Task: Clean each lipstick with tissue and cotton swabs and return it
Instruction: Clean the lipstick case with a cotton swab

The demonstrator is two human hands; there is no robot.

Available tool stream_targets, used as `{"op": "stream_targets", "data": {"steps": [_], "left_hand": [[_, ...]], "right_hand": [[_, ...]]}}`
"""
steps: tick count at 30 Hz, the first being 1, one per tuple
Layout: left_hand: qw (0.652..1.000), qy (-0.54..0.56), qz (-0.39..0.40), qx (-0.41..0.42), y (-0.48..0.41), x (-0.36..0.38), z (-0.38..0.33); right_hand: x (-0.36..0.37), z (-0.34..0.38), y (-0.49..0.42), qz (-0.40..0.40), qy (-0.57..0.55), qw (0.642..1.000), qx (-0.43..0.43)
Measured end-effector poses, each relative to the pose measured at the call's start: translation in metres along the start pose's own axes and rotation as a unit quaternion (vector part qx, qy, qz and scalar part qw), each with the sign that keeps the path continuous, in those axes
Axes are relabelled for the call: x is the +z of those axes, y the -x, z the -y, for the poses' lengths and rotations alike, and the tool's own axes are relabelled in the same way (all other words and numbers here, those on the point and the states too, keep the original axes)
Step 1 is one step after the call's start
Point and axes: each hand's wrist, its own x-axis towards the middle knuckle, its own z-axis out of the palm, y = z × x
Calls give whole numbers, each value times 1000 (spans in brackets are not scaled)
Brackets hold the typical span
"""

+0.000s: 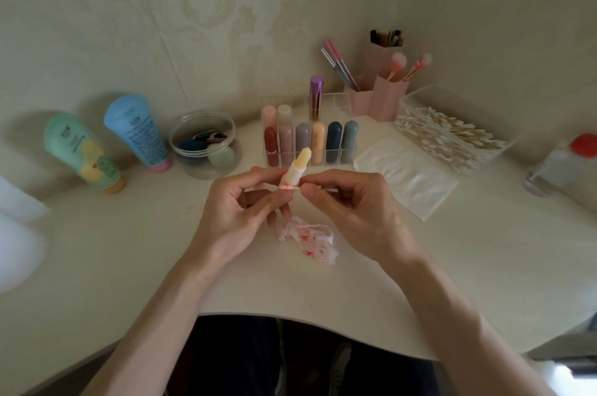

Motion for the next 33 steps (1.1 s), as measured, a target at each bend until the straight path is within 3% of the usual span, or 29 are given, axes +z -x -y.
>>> {"op": "stream_targets", "data": {"steps": [10,27,33], "left_hand": [[999,21,-37,-1,-1,-1,-2],[999,29,19,-3,1,1,8],[998,-22,56,10,1,-3,9]], "right_hand": [[1,-2,0,0,-14,1000,6],[5,2,2,2,-17,1000,-19],[3,-1,1,-12,-6,1000,-11]]}}
